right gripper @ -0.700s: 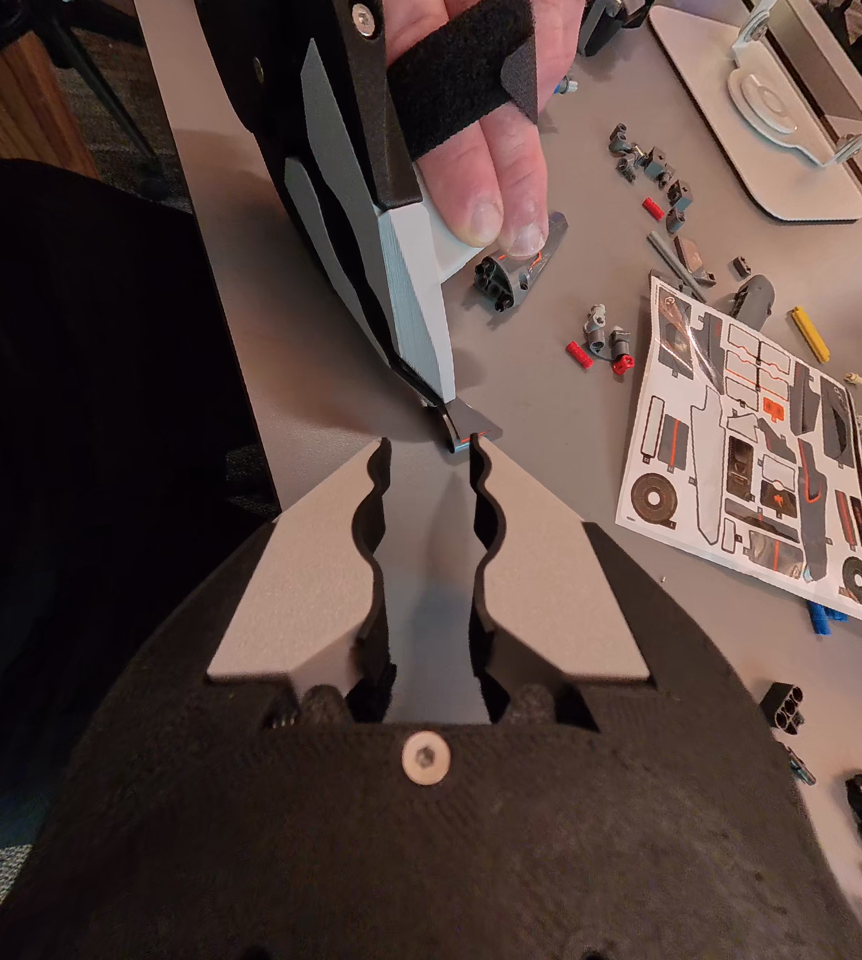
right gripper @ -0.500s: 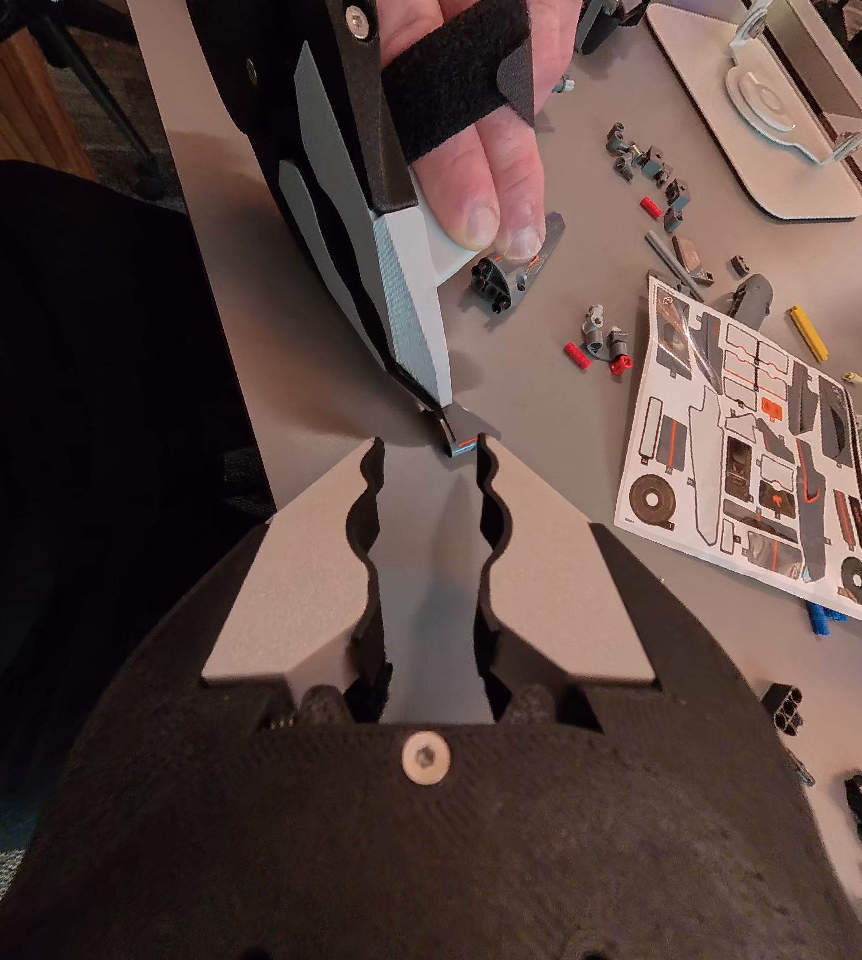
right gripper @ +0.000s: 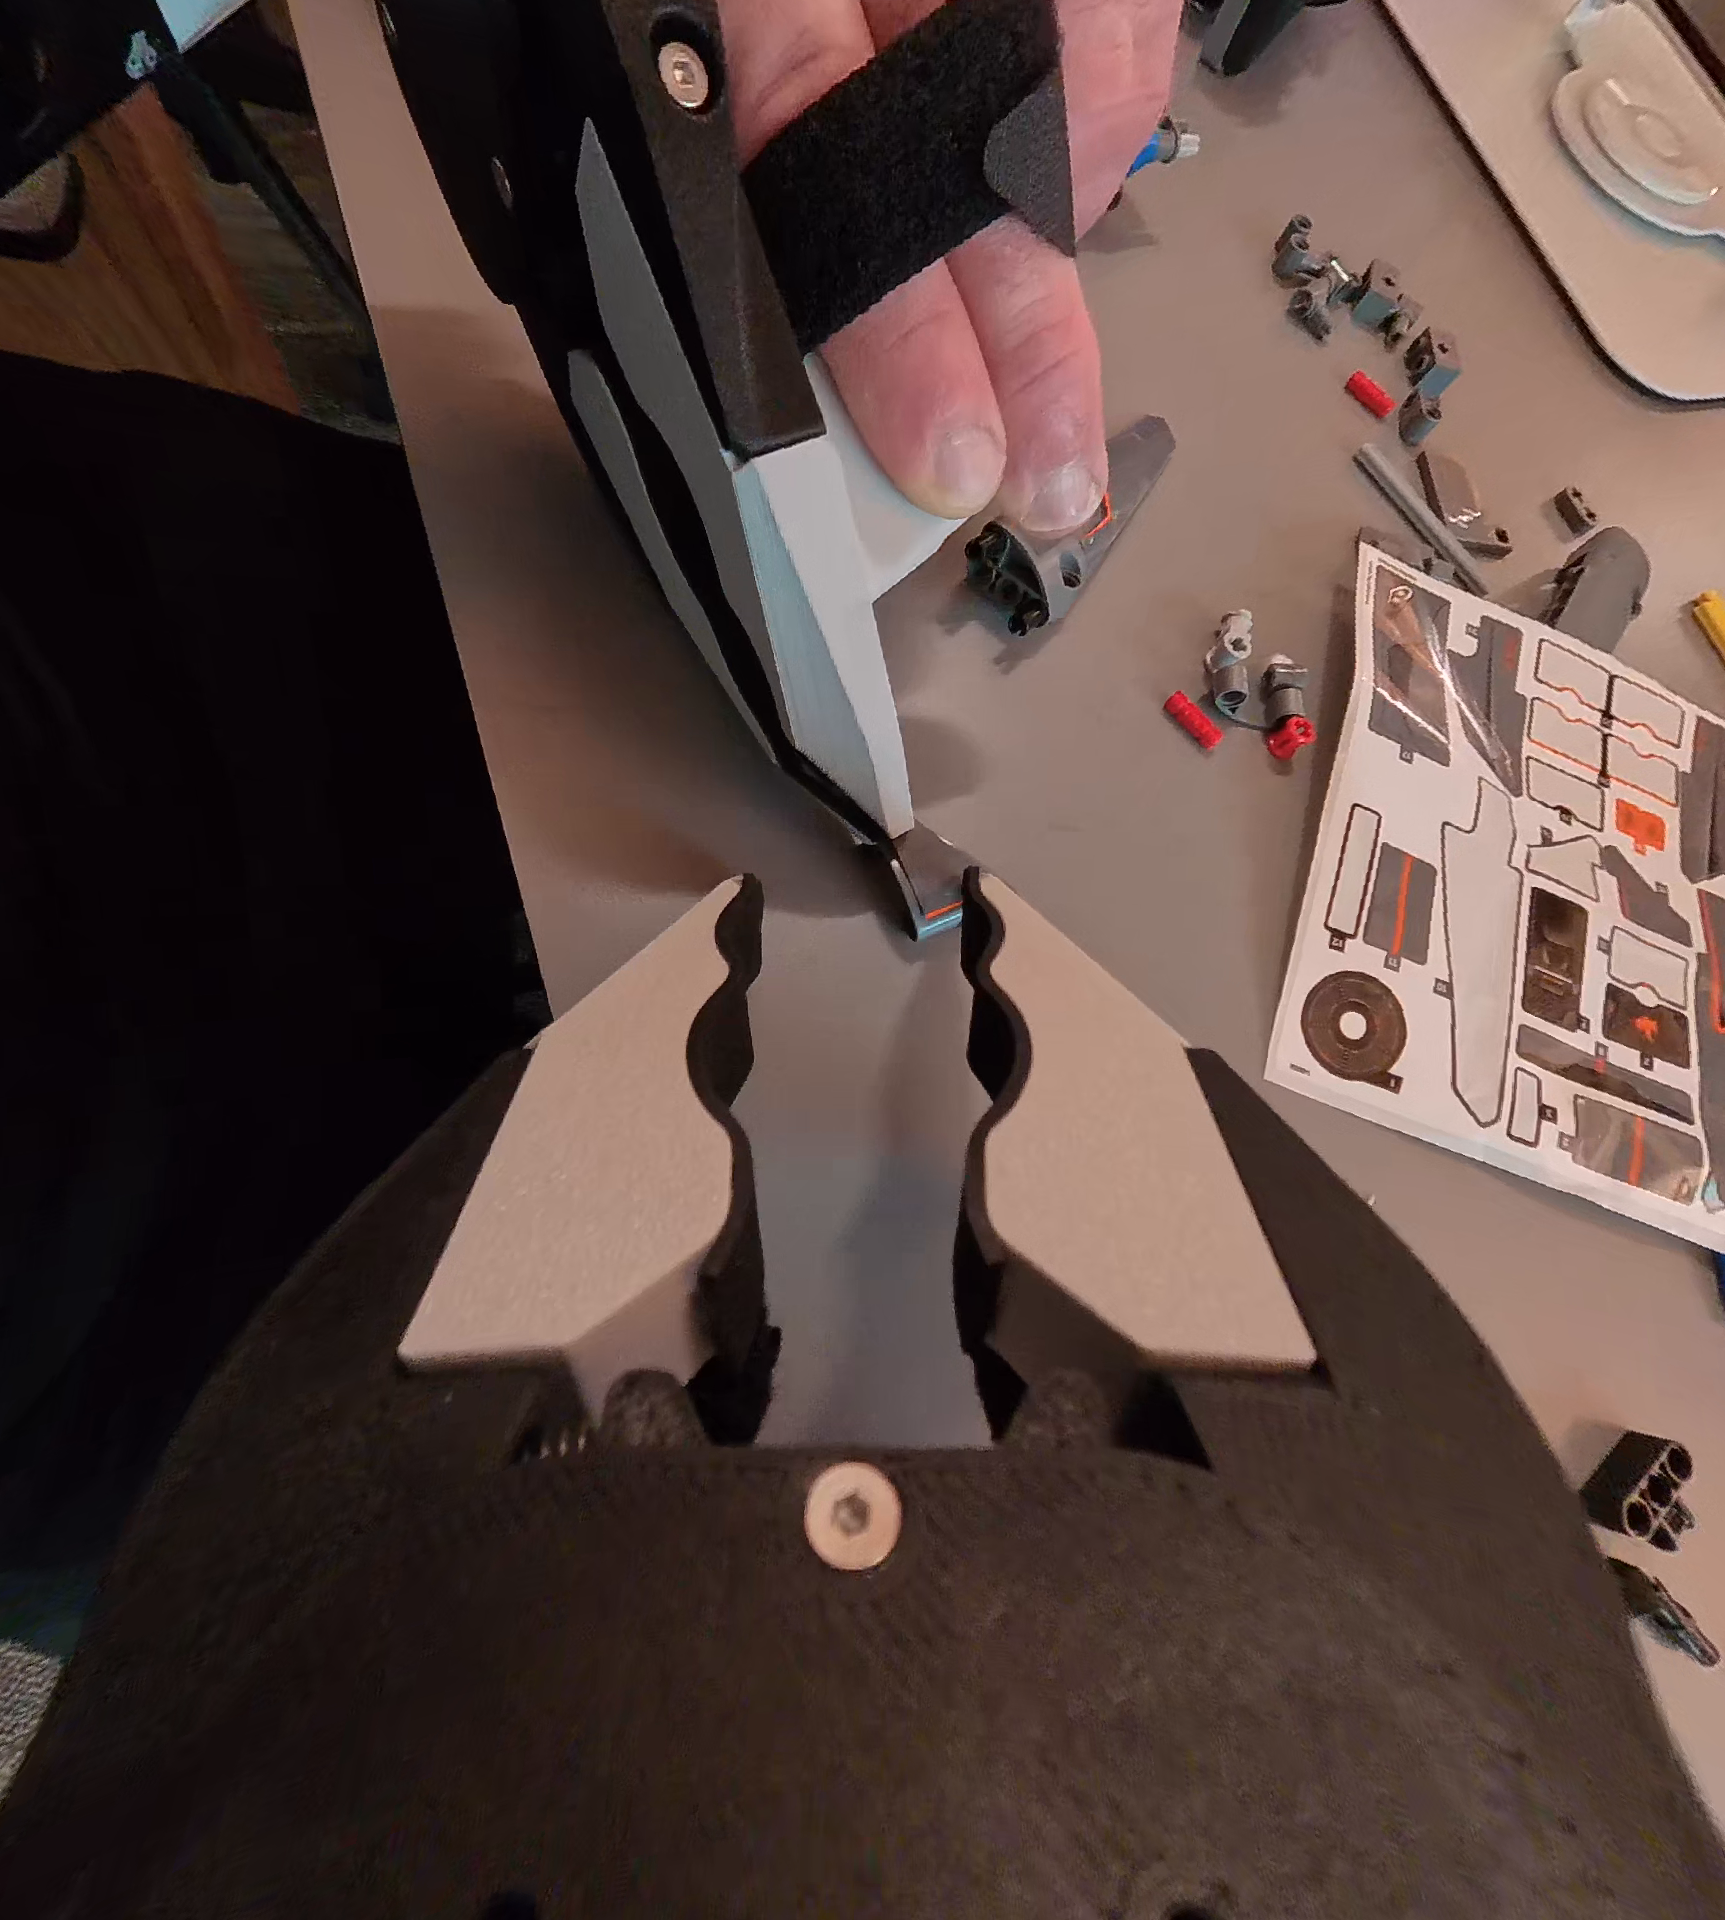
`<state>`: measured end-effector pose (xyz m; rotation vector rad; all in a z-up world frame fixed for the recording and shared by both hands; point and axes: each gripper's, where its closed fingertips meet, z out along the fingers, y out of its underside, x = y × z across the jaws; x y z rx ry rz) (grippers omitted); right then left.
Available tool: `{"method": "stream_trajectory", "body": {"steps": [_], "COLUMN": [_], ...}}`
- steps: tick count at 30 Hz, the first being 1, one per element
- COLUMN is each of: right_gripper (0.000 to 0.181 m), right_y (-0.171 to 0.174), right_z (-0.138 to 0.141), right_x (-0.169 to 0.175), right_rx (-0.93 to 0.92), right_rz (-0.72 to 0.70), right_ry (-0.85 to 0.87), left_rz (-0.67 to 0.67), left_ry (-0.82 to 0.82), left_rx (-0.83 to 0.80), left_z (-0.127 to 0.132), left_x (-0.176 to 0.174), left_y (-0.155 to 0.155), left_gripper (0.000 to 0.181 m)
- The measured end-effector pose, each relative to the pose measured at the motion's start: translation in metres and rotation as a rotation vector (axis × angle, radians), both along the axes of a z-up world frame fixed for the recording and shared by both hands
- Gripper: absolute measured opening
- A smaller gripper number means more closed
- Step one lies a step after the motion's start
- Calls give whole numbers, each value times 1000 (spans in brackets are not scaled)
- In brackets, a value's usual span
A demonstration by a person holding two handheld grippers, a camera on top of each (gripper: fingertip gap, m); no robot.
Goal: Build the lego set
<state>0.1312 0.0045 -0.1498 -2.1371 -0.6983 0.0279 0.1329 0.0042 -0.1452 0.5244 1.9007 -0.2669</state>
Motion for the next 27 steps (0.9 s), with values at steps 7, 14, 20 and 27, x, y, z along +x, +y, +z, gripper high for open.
{"method": "stream_trajectory", "body": {"steps": [7, 14, 20, 27], "right_gripper": [38, 40, 43, 46], "right_y": [0, 0, 1, 2], "right_z": [-1, -1, -2, -3], "right_x": [0, 1, 2, 3], "right_rx": [-18, -32, -51, -82], "right_rz": [2, -1, -10, -23], "right_ry": [25, 45, 70, 107], "left_rz": [0, 1, 1, 5], "left_ry": [0, 2, 4, 6], "left_rx": [-1, -2, -4, -5], "left_z": [0, 0, 0, 0], "left_x": [0, 0, 0, 1], "left_y": [0, 0, 1, 1], "left_gripper": [0, 0, 0, 0]}}
